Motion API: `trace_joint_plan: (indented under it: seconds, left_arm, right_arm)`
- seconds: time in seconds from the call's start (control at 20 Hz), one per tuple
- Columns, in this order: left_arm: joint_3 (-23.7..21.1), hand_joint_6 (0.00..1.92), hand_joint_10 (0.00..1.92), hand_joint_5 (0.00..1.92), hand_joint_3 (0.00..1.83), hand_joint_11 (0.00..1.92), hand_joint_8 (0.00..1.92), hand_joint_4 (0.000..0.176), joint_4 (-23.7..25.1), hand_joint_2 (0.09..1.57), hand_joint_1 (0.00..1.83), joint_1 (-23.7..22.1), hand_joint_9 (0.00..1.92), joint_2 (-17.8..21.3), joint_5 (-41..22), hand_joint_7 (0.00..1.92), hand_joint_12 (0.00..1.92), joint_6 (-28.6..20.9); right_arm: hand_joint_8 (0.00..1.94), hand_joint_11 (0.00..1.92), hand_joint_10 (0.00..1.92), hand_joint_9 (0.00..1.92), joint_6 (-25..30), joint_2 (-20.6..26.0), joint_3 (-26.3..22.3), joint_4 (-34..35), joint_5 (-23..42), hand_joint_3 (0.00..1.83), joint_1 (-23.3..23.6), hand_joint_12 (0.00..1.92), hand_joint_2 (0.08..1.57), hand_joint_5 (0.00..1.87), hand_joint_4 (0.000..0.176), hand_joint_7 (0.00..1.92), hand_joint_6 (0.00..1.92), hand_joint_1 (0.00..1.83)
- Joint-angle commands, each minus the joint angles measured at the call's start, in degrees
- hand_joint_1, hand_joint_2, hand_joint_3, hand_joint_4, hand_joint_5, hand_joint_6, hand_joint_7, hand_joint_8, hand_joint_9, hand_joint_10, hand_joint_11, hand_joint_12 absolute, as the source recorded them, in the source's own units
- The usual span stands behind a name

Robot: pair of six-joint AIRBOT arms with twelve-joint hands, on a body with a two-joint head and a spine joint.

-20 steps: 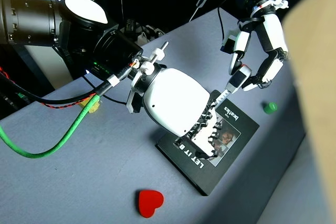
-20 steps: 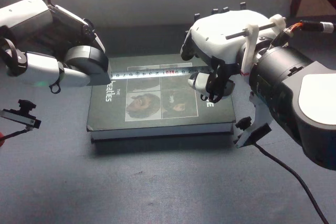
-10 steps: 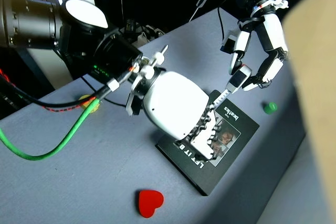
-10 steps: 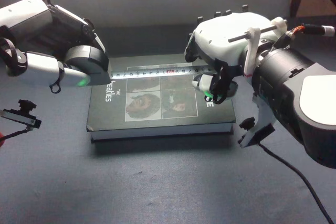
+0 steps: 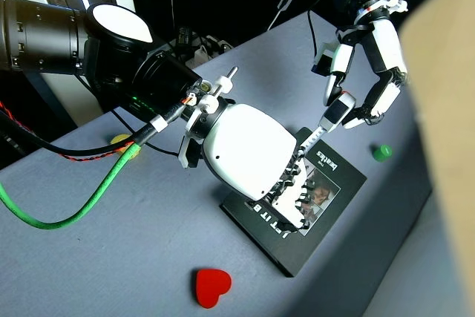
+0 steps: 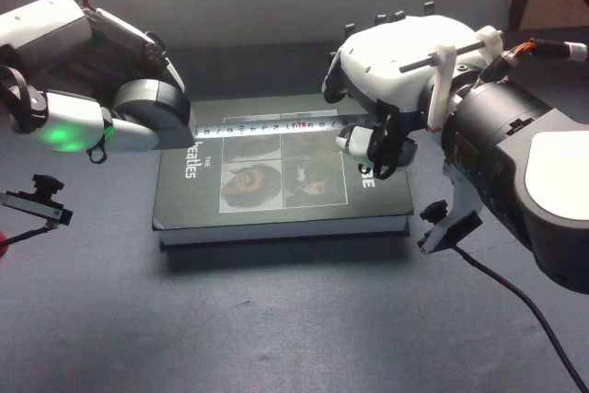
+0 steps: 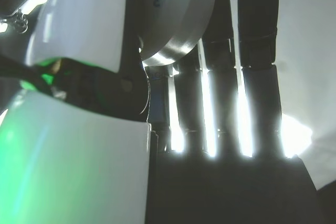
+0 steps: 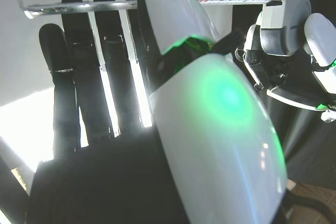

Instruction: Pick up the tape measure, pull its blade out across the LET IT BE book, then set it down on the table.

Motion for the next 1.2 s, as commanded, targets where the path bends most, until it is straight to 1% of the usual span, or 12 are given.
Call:
trace_joint_plan:
  seconds: [0.0, 0.75, 0.85, 0.9, 0.95, 1.0, 1.05, 1.1, 1.15]
  left_arm:
    - [-0.1, 0.83, 1.10, 0.98, 0.00, 0.94, 0.67, 0.000, -0.9, 1.07, 1.39, -0.3, 1.00, 0.0, -7.6, 1.15, 0.91, -0.8]
    - [-0.1, 0.83, 1.09, 1.00, 0.00, 0.97, 0.65, 0.000, -1.2, 1.06, 1.39, -0.4, 1.02, 0.1, -7.5, 1.15, 0.92, -0.8]
    - [-0.1, 0.83, 1.09, 1.00, 0.00, 0.96, 0.64, 0.000, -1.2, 1.06, 1.39, -0.4, 1.01, 0.1, -7.5, 1.16, 0.91, -0.8]
    - [-0.1, 0.83, 1.10, 1.00, 0.00, 0.96, 0.64, 0.000, -1.2, 1.06, 1.39, -0.4, 1.01, 0.1, -7.5, 1.16, 0.91, -0.8]
    - [-0.1, 0.83, 1.10, 1.00, 0.00, 0.95, 0.64, 0.000, -1.2, 1.06, 1.39, -0.4, 1.00, 0.1, -7.5, 1.16, 0.91, -0.8]
    - [-0.1, 0.83, 1.10, 1.00, 0.00, 0.95, 0.64, 0.000, -1.2, 1.06, 1.39, -0.4, 1.00, 0.1, -7.5, 1.16, 0.91, -0.8]
    - [-0.1, 0.83, 1.10, 1.00, 0.00, 0.95, 0.64, 0.000, -1.2, 1.06, 1.39, -0.4, 1.00, 0.1, -7.5, 1.16, 0.91, -0.8]
    - [-0.1, 0.83, 1.10, 1.00, 0.00, 0.95, 0.64, 0.000, -1.2, 1.06, 1.39, -0.4, 1.00, 0.1, -7.5, 1.16, 0.91, -0.8]
    - [-0.1, 0.83, 1.10, 1.00, 0.00, 0.96, 0.64, 0.000, -1.2, 1.06, 1.39, -0.4, 1.00, 0.1, -7.5, 1.16, 0.91, -0.8]
  right_arm:
    - [0.01, 0.30, 0.06, 0.78, 0.3, 0.2, -0.2, -4.9, -2.3, 0.00, 0.5, 1.17, 1.18, 0.75, 0.000, 0.82, 0.00, 1.02]
    - [0.01, 0.30, 0.05, 0.79, 0.3, 0.2, -0.2, -5.3, -2.3, 0.00, 0.6, 1.17, 1.18, 0.73, 0.000, 0.83, 0.00, 1.02]
    - [0.02, 0.31, 0.06, 0.80, 0.4, 0.2, -0.2, -5.6, -2.3, 0.00, 0.6, 1.17, 1.18, 0.81, 0.000, 0.85, 0.03, 1.02]
    - [0.01, 0.36, 0.07, 0.83, 0.5, 0.2, -0.2, -5.8, -2.3, 0.02, 0.6, 1.17, 1.20, 0.80, 0.000, 0.88, 1.01, 1.06]
    - [0.98, 0.45, 0.11, 0.91, 0.5, 0.2, -0.2, -5.8, -2.3, 0.01, 0.6, 1.23, 1.21, 0.76, 0.000, 0.84, 1.27, 1.14]
    - [1.16, 0.52, 0.30, 0.93, 0.5, 0.3, -0.2, -5.8, -2.3, 0.00, 0.6, 1.30, 1.22, 0.74, 0.012, 0.85, 1.34, 1.15]
    - [1.16, 0.59, 0.55, 0.90, 0.5, 0.3, -0.2, -5.8, -2.3, 0.01, 0.6, 1.37, 1.20, 0.75, 0.007, 0.88, 1.31, 1.17]
    - [1.14, 0.65, 0.74, 0.87, 0.5, 0.3, -0.2, -5.9, -2.3, 0.01, 0.6, 1.41, 1.19, 0.78, 0.001, 0.92, 1.27, 1.18]
    - [1.13, 0.69, 0.83, 0.86, 0.5, 0.3, -0.2, -5.9, -2.3, 0.00, 0.6, 1.43, 1.18, 0.79, 0.000, 0.93, 1.23, 1.19]
